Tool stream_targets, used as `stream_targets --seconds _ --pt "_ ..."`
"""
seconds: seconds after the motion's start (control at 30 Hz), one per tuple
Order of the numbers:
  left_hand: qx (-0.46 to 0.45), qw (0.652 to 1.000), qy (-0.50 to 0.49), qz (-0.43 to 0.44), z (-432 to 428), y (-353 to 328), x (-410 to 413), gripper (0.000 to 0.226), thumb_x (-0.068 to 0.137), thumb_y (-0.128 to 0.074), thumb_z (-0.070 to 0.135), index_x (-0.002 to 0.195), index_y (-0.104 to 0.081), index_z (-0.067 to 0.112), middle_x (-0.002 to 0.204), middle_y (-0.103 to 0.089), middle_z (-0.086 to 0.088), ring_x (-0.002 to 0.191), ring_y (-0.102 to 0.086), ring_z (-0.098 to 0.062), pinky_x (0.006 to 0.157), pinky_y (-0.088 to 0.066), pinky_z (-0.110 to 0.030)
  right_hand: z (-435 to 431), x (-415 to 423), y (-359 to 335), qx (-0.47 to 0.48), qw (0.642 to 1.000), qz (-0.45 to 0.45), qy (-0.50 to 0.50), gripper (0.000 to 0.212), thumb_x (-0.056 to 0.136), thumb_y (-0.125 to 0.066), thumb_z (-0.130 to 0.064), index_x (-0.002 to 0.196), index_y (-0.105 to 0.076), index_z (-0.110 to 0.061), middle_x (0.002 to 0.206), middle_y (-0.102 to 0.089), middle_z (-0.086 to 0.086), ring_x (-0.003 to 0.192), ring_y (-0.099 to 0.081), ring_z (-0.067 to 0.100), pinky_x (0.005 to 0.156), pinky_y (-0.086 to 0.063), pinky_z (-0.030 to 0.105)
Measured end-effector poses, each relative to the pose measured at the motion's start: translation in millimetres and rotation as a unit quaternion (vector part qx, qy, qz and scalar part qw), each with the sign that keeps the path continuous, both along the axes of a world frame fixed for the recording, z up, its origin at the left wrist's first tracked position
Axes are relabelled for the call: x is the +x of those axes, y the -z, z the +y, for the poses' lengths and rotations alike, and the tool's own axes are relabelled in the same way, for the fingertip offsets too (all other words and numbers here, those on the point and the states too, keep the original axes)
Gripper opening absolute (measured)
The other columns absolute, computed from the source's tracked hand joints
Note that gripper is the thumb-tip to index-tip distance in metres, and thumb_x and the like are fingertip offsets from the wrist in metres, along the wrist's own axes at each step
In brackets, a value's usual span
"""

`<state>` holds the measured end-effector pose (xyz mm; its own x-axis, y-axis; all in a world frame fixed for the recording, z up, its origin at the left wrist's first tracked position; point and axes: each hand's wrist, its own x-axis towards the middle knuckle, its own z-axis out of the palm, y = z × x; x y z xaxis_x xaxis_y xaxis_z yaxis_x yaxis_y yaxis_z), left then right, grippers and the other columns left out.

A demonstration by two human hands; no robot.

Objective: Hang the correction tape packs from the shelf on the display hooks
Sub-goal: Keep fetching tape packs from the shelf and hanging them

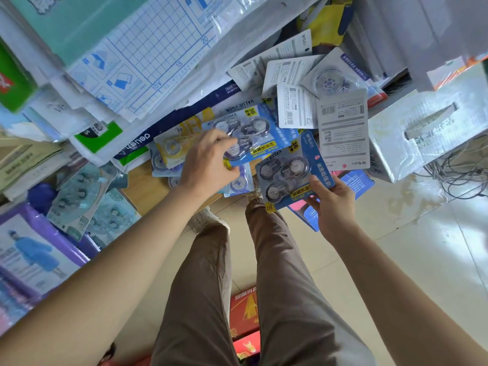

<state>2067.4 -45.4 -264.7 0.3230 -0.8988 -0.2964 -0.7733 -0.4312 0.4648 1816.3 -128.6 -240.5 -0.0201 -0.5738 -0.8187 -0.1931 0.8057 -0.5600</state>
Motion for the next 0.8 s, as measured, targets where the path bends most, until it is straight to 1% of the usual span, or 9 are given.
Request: stream_targets --seconds 0.17,0.3,0.33,0.4,0.47,0.53,0.6,0.67,0.8 --pt "0.083 0.996 0.006 -0.011 38 -1 3 0.058 0.064 -0.089 0.03 0.116 -0.068 0.015 0.11 -0.066 -0.006 0.101 -0.059 -0.029 0.085 -0.05 -0.041 6 10 1 0.018 0.999 -0.025 0.015 0.016 0.096 -0.061 -0.006 0.111 -0.068 -0.003 0.093 -0.067 0.017 0.076 -0.065 0.023 0.065 -0.058 0.029" --pt "0.066 0.998 -0.013 -0.013 24 10 9 0.053 0.074 -0.082 0.04 0.119 -0.067 0.016 0.11 -0.068 -0.006 0.102 -0.061 -0.029 0.085 -0.049 -0.041 9 13 2 0.02 0.999 -0.021 0.017 0.011 0.095 -0.062 -0.005 0.104 -0.069 -0.006 0.089 -0.068 0.018 0.078 -0.064 0.029 0.061 -0.058 0.03" --pt "0.066 0.997 -0.023 -0.023 17 14 12 0.057 0.075 -0.081 0.041 0.124 -0.064 0.016 0.116 -0.065 -0.008 0.107 -0.059 -0.03 0.088 -0.049 -0.041 9 14 1 0.02 0.999 -0.021 0.019 0.011 0.096 -0.062 -0.005 0.103 -0.069 -0.006 0.087 -0.068 0.015 0.075 -0.065 0.028 0.06 -0.057 0.029" --pt "0.095 0.994 -0.022 -0.051 2 23 18 0.083 0.073 -0.081 0.049 0.141 -0.05 0.015 0.135 -0.056 -0.013 0.122 -0.052 -0.034 0.1 -0.046 -0.045 8 14 1 0.021 0.999 -0.021 0.019 0.011 0.096 -0.061 -0.005 0.103 -0.069 -0.006 0.086 -0.068 0.014 0.074 -0.065 0.026 0.061 -0.058 0.03" --pt "0.146 0.987 -0.012 -0.061 -8 32 24 0.105 0.073 -0.081 0.056 0.154 -0.031 0.011 0.15 -0.046 -0.015 0.135 -0.044 -0.035 0.111 -0.04 -0.047 7 13 2 0.022 0.999 -0.022 0.013 0.011 0.096 -0.061 -0.005 0.103 -0.069 -0.006 0.09 -0.068 0.017 0.077 -0.066 0.029 0.068 -0.062 0.037" --pt "0.18 0.982 -0.017 -0.057 -14 38 27 0.113 0.072 -0.082 0.058 0.156 -0.025 0.009 0.15 -0.046 -0.016 0.135 -0.044 -0.035 0.111 -0.04 -0.047 6 12 1 0.021 0.999 -0.023 0.012 0.009 0.096 -0.062 -0.006 0.098 -0.07 -0.009 0.091 -0.068 0.017 0.079 -0.066 0.029 0.074 -0.062 0.042" --pt "0.191 0.979 -0.03 -0.067 -16 38 27 0.108 0.068 -0.086 0.057 0.151 -0.034 0.01 0.139 -0.051 -0.016 0.126 -0.049 -0.035 0.102 -0.044 -0.045 6 11 1 0.018 1.0 -0.02 0.008 0.011 0.095 -0.062 -0.006 0.095 -0.07 -0.012 0.089 -0.07 0.014 0.074 -0.067 0.025 0.068 -0.061 0.036" --pt "0.181 0.981 -0.047 -0.06 -17 34 26 0.092 0.065 -0.089 0.053 0.137 -0.048 0.013 0.127 -0.052 -0.014 0.117 -0.052 -0.033 0.092 -0.047 -0.043 5 9 0 0.013 1.0 -0.018 0.001 0.012 0.095 -0.063 -0.006 0.092 -0.071 -0.014 0.087 -0.07 0.012 0.072 -0.067 0.023 0.065 -0.059 0.03" --pt "0.148 0.986 -0.081 -0.007 -9 17 21 0.059 0.076 -0.085 0.043 0.119 -0.056 0.014 0.115 -0.062 -0.009 0.106 -0.06 -0.033 0.073 -0.048 -0.042 4 5 -4 -0.014 0.999 -0.009 -0.03 0.009 0.093 -0.067 -0.007 0.092 -0.073 -0.014 0.084 -0.069 0.009 0.071 -0.066 0.02 0.068 -0.058 0.03"
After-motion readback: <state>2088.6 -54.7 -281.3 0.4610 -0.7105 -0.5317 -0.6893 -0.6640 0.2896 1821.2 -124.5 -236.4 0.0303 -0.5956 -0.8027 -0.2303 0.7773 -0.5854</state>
